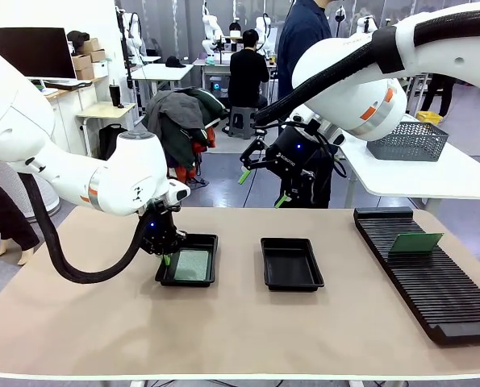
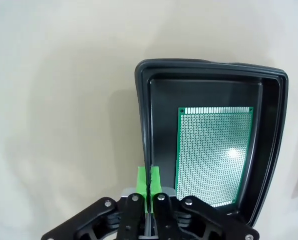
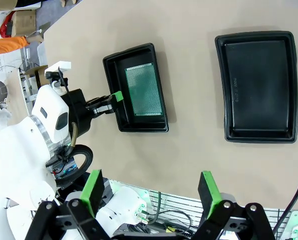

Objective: Inspect and transfer BCBs to ESD trays.
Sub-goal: Pick up the ESD tray and place it on the left side of the table.

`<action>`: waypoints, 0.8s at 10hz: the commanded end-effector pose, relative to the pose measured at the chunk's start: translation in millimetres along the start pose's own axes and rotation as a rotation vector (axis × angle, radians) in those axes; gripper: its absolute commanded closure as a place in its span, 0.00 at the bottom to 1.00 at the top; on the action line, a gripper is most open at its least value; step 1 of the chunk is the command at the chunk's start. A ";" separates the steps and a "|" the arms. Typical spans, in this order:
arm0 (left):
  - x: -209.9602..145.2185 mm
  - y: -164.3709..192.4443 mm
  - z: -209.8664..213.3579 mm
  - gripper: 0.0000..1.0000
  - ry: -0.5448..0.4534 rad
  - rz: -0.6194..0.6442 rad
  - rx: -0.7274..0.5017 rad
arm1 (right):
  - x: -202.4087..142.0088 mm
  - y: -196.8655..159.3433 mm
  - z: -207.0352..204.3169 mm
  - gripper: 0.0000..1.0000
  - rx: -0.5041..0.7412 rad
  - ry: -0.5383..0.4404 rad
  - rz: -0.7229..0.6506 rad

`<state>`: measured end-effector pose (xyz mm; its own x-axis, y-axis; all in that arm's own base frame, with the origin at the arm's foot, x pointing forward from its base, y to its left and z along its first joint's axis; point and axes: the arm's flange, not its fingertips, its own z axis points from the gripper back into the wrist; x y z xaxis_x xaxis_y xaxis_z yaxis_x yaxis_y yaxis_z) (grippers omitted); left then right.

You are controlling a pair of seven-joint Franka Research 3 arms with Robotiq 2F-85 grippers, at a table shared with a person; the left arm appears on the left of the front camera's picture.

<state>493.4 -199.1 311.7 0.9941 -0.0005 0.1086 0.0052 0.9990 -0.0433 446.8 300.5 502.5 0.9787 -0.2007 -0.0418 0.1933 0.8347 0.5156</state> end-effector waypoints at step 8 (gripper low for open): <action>1.2 36.1 -8.7 0.97 0.032 -0.007 -0.189 | 0.2 0.6 -0.4 0.00 -0.003 0.005 -0.011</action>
<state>497.5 -181.0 307.4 0.9967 -0.0030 0.0815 0.0160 0.9873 -0.1583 446.8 300.6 502.5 0.9788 -0.2007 -0.0419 0.1932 0.8347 0.5156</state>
